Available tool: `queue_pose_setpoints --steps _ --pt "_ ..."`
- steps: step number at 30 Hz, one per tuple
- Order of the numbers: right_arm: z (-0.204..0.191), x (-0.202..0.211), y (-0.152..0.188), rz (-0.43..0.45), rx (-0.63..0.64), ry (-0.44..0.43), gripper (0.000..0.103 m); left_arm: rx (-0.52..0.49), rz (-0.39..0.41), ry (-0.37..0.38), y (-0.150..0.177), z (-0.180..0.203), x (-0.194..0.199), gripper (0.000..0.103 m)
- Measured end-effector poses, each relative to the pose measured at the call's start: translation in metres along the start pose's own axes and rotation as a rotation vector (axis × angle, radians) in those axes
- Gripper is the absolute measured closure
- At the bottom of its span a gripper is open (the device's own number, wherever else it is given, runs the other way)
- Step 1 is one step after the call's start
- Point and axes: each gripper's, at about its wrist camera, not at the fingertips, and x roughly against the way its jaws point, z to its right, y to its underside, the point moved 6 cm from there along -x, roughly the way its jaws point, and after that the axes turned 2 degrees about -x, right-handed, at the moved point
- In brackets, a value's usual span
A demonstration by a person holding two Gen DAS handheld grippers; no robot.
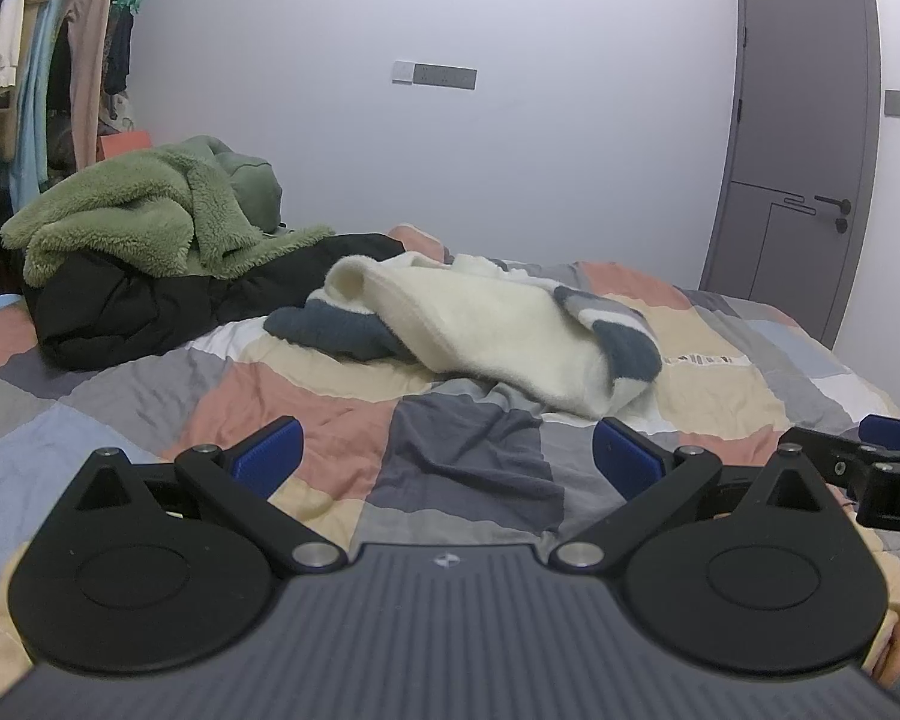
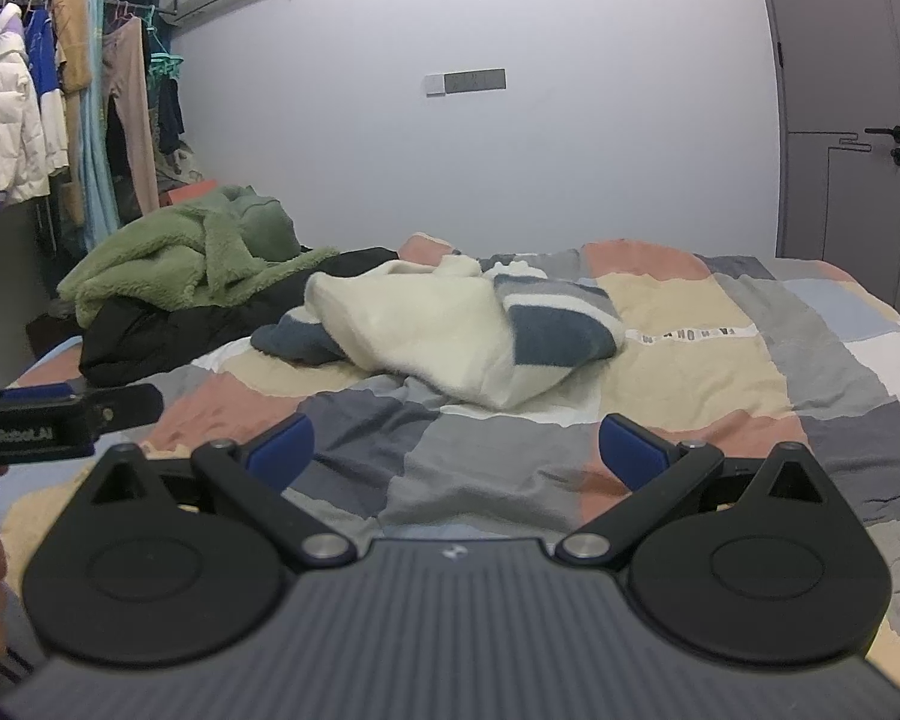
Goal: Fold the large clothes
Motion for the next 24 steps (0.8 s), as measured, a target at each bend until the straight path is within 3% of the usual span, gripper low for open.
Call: queue_pose_setpoints --steps 24 --pt "-0.0051 -0.0052 0.0058 -0.034 0.012 -0.006 0.000 -0.001 -0.011 -0.005 0.0022 -0.0013 -0.0044 0.000"
